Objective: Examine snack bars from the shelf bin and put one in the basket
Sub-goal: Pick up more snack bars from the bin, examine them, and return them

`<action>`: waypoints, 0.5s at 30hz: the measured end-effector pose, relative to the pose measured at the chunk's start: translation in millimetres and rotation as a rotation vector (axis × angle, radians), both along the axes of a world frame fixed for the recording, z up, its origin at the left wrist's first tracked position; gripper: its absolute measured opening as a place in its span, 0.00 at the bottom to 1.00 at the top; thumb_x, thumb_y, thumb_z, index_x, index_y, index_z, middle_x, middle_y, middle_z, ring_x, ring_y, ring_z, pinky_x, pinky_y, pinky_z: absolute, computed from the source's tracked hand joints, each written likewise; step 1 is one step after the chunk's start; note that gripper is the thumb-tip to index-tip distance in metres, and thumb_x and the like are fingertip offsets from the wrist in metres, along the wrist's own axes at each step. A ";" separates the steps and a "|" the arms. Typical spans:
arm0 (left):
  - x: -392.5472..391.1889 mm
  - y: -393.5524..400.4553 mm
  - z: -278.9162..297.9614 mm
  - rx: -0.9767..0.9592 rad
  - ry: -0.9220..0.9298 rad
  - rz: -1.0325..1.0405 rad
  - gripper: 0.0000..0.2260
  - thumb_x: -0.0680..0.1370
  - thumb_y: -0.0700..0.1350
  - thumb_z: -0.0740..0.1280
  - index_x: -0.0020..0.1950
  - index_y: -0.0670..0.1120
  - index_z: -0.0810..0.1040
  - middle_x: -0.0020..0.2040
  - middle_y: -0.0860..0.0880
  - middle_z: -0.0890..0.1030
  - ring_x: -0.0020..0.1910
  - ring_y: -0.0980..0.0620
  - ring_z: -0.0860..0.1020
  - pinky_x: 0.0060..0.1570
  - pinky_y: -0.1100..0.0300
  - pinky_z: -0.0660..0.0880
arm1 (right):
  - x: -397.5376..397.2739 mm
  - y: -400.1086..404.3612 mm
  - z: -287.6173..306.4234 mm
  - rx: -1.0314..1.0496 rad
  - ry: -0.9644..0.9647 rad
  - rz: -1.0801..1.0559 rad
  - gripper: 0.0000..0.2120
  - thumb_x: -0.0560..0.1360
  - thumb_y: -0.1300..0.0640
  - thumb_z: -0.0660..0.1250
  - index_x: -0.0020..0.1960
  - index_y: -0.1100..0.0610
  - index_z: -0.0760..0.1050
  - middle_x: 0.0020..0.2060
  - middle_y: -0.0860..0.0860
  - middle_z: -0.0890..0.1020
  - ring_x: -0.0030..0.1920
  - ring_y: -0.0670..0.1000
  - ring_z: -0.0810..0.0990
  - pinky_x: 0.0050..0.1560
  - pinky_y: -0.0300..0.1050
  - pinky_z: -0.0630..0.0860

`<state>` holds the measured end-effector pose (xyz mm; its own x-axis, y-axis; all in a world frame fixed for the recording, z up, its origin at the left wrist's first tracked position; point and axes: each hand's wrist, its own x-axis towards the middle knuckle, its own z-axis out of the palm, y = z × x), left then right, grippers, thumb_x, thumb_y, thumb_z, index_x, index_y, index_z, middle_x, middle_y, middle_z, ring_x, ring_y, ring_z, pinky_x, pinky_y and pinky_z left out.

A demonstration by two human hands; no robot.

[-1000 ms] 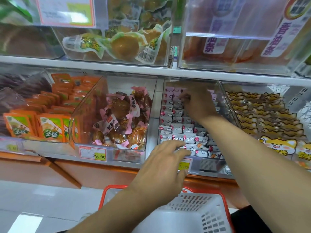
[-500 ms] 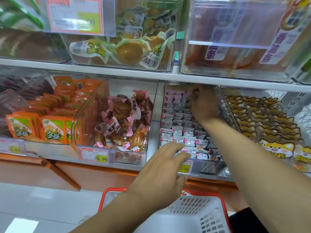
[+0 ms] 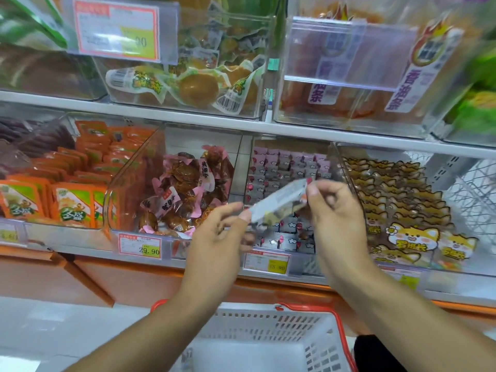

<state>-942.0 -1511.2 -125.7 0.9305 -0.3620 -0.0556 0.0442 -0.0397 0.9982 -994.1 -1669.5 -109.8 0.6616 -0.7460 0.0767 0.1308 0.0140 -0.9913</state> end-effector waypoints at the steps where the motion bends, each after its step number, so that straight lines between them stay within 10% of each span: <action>1: 0.5 1.5 0.7 -0.004 0.013 0.012 0.07 0.81 0.50 0.66 0.56 0.57 0.82 0.46 0.56 0.86 0.43 0.55 0.85 0.45 0.57 0.83 | -6.5 3.4 0.6 0.086 -0.003 0.063 0.03 0.81 0.55 0.66 0.50 0.53 0.77 0.46 0.50 0.87 0.50 0.48 0.85 0.51 0.43 0.80; 15: 14.0 4.1 -3.2 -0.477 0.632 -0.144 0.07 0.68 0.42 0.74 0.44 0.43 0.89 0.38 0.46 0.85 0.35 0.55 0.82 0.35 0.66 0.79 | -32.7 -11.7 -0.2 0.431 0.047 0.337 0.12 0.75 0.51 0.69 0.51 0.59 0.83 0.44 0.53 0.87 0.44 0.52 0.87 0.46 0.42 0.83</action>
